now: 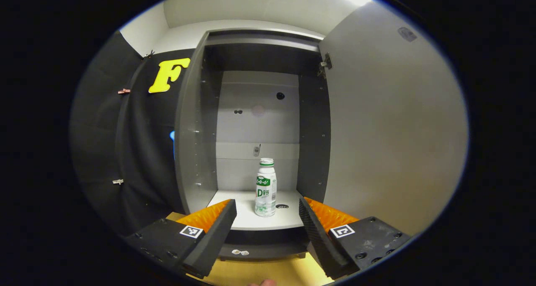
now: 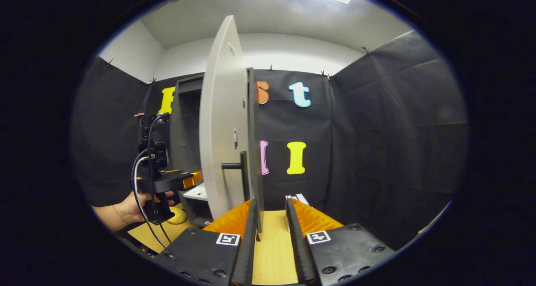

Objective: Open the cabinet door with the right hand, grasp the bottle in the cabinet with the left hand and place it on the coaster, then close the cabinet door with the right hand.

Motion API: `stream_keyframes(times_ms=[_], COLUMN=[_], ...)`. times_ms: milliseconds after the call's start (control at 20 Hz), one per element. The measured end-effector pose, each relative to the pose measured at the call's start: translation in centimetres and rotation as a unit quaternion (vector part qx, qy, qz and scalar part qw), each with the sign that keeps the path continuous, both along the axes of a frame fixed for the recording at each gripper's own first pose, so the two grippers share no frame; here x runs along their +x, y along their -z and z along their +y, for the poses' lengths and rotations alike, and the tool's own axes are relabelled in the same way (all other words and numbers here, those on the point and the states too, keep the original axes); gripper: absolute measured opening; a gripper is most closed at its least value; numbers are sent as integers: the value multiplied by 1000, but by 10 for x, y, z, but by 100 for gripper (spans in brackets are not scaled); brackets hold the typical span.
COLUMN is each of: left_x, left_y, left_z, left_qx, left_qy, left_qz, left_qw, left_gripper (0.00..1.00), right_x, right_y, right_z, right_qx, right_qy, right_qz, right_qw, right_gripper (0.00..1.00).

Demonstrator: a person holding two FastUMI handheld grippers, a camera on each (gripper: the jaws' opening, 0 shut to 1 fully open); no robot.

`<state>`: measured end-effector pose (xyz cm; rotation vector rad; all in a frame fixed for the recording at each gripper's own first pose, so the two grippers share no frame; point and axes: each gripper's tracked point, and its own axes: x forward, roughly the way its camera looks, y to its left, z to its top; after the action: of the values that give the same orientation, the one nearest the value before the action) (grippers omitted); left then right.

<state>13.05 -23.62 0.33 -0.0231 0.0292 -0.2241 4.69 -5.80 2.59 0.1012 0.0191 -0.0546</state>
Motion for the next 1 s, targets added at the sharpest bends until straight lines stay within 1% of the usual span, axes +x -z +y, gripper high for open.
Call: stream_keyframes(times_ms=[50,100,200,250,300,450,500,550,600,650,700,750,900,1000], left_x=[11,21,42,52,64,95,105,115,126,137,146,156,178,189], left_y=[0,2,5,8,10,15,17,20,25,28,31,37,52,55], left_z=[-4,-8,-15,-18,-21,-23,-22,-22,-20,-17,-15,-16,-18,-19], left_qx=[2,5,14,16,16,20,17,10,3,-3,-8,-13,1,6], left_qy=[-2,-5,-9,-11,-13,-24,-27,-29,-32,-37,-42,-44,-47,-50], left_qz=[0,-2,-3,-1,0,6,8,13,19,23,25,31,40,37], left_qw=[1000,1000,1000,1000,1000,1000,999,999,999,999,999,998,998,998], left_gripper=[92,95,95,95,92,92,95,92,94,92,92,95,95,95], right_x=[2,1,2,2,4,9,12,17,20,23,26,30,37,39], right_y=[2,4,7,12,16,19,18,21,23,24,25,27,33,34], right_z=[-10,-19,-38,-43,-46,-60,-62,-61,-63,-66,-68,-71,-79,-83], right_qx=[5,2,-12,-17,-23,-36,-37,-37,-37,-38,-38,-38,-36,-39], right_qy=[14,30,53,60,66,75,75,75,78,79,79,80,84,88], right_qz=[1,2,7,12,19,25,24,25,26,25,24,22,25,24], right_qw=[1000,1000,998,998,997,996,996,996,996,996,996,996,995,995], right_gripper=[49,58,75,100,98,98,98,98,98,98,98,98,98,98])
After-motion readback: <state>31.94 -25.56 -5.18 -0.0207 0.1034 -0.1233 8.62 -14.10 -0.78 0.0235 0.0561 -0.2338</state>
